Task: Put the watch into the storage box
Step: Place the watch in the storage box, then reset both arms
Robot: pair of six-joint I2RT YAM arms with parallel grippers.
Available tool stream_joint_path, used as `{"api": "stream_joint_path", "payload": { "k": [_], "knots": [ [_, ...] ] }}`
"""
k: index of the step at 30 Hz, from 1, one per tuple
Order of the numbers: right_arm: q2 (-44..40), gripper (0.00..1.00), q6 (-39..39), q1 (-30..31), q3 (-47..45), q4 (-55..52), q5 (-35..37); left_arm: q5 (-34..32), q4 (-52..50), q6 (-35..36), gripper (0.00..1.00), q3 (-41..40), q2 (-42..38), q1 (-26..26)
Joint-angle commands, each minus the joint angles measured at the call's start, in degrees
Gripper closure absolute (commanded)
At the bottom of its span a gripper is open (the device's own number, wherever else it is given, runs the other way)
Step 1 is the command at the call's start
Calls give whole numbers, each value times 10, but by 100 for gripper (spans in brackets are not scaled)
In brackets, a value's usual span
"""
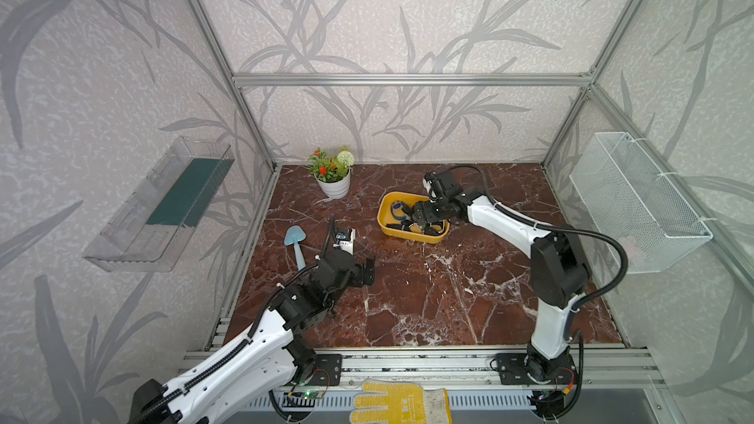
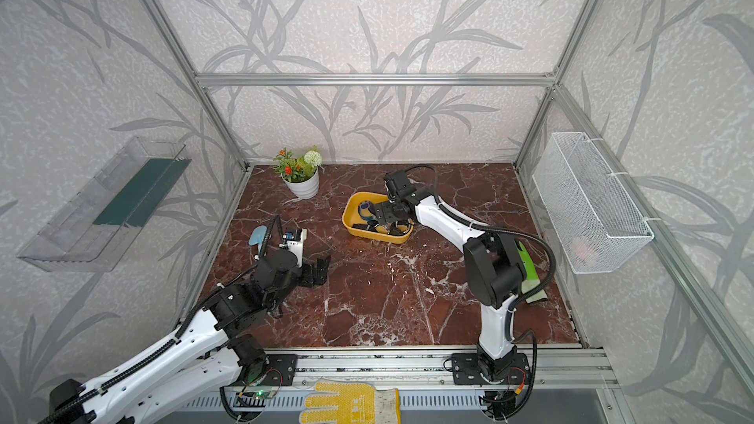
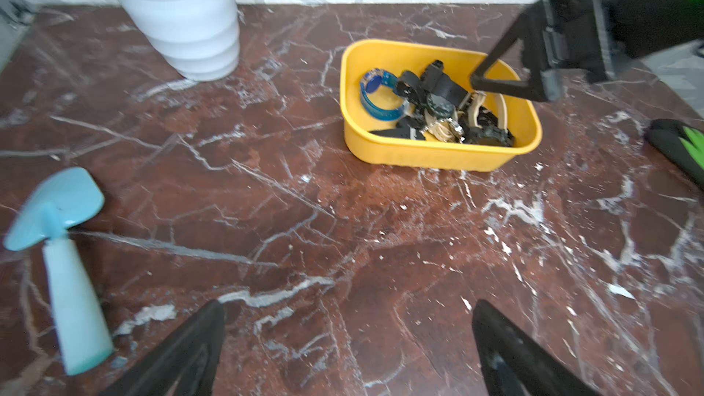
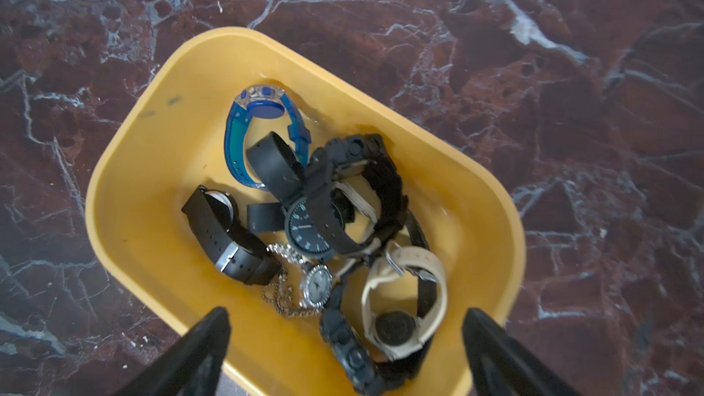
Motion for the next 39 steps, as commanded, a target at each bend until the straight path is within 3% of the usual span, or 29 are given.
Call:
{"api": "stream_joint_path", "payload": {
  "k": [1, 4, 8, 11, 15, 18, 22, 25, 29, 32, 34, 35, 37, 39],
  "knots": [
    [-120, 0, 9, -25, -82, 57, 34, -143, 81, 72, 1, -18, 4, 22],
    [-206, 1, 12, -55, -185, 98, 100, -214, 206, 111, 1, -90, -1, 61],
    [-286, 1, -26, -78, -309, 203, 239, -234, 283, 166, 1, -146, -13, 116],
    [-326, 1, -89, -80, -415, 332, 306, -233, 328, 195, 1, -172, -24, 166],
    [-317, 1, -102, -94, -450, 356, 360, -180, 395, 183, 1, -213, -20, 244],
    [-302, 1, -140, -113, -524, 506, 336, -137, 482, 162, 1, -241, 22, 302],
    [-258, 1, -182, -142, -590, 669, 299, -116, 526, 163, 1, -214, 120, 325],
    [-206, 1, -165, -171, -613, 758, 247, -90, 628, 177, 1, -199, 238, 339],
    [-211, 1, -178, -200, -612, 733, 123, -51, 673, 195, 1, -146, 349, 351],
    [-138, 1, -187, -211, -634, 869, 85, -4, 690, 201, 1, -113, 423, 366],
    [-174, 1, -181, -211, -617, 773, 87, 31, 596, 173, 1, -79, 414, 391],
    [-189, 1, -178, -215, -601, 720, 76, 35, 605, 170, 1, -77, 422, 399],
    [-168, 1, -174, -217, -612, 777, 77, 39, 592, 168, 1, -75, 418, 401],
    [-183, 1, -174, -217, -599, 721, 79, 40, 593, 168, 1, -76, 418, 401]
  ]
}}
